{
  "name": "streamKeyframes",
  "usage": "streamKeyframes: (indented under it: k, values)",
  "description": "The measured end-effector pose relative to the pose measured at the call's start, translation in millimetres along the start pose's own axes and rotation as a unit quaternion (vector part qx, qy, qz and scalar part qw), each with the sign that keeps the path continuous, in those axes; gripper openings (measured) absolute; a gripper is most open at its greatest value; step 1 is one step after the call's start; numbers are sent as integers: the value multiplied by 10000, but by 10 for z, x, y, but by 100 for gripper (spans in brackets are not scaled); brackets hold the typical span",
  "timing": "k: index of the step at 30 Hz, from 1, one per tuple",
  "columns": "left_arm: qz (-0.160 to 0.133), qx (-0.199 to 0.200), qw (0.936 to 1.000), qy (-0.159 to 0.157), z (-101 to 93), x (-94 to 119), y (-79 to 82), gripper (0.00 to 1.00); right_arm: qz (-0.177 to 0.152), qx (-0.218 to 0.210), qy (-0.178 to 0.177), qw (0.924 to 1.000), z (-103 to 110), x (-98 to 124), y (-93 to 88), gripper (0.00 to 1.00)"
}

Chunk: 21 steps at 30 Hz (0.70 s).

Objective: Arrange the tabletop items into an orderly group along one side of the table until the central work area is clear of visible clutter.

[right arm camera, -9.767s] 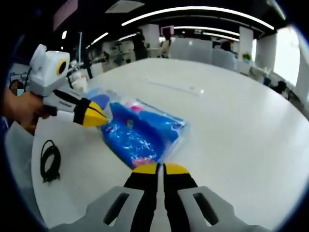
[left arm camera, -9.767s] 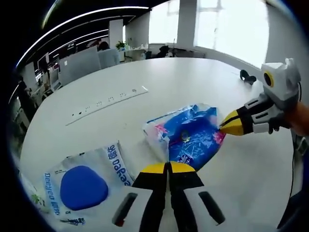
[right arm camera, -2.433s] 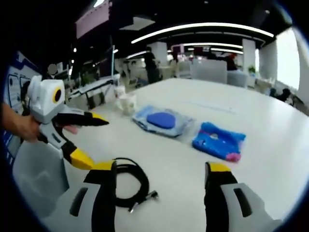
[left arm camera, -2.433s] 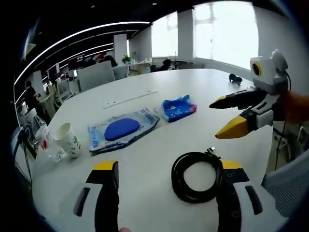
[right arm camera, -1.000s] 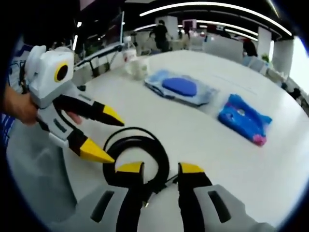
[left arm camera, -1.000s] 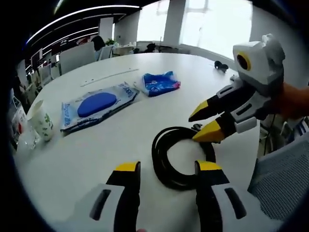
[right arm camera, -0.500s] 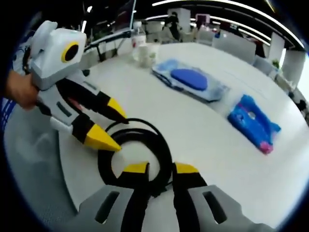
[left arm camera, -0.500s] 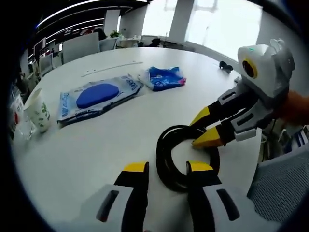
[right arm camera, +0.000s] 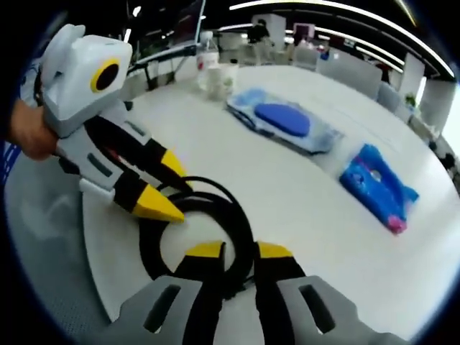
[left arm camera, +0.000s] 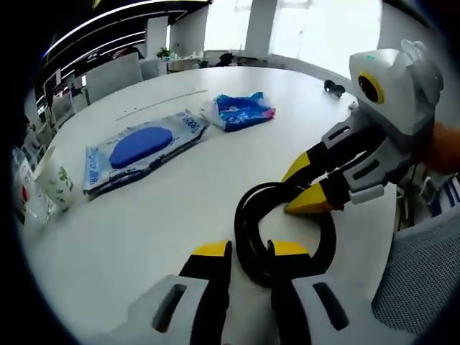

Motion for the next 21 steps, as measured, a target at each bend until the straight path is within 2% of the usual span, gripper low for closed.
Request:
streamKeyframes:
  k: [2, 7, 9, 11, 15, 21]
  values:
    - [-53, -111, 9999, 73, -8, 3, 5, 15, 11, -1, -27, 10000, 0, 0, 3, 9]
    - [-85, -68, 9999, 101, -10, 2, 0, 14, 108, -90, -83, 9999, -21, -10, 21, 7]
    - [-81, 30, 9999, 82, -11, 2, -5, 13, 160, -151, -99, 9997, -23, -6, 33, 6]
    - [-47, 401, 9992, 66, -7, 6, -9, 11, 222, -149, -109, 9996, -14, -11, 39, 6]
    - [-54, 265, 9996, 29, 0, 18, -2, 10, 235, -227, -124, 9994, -20, -10, 47, 5]
    - [-38, 367, 9993, 10, 30, 39, -22, 9, 249, -364, -67, 9990, 19, -9, 57, 4]
Point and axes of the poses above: the point that each gripper's makers call its tool centre point, and the gripper's own axes: x roughly backward along the fingers, z roughly to its left, y roughly out of its top, the point moved 7 cm from there along x, roughly backward along the fingers, and after that the axes turned 6 degrees about y, right-handed, at the moved point
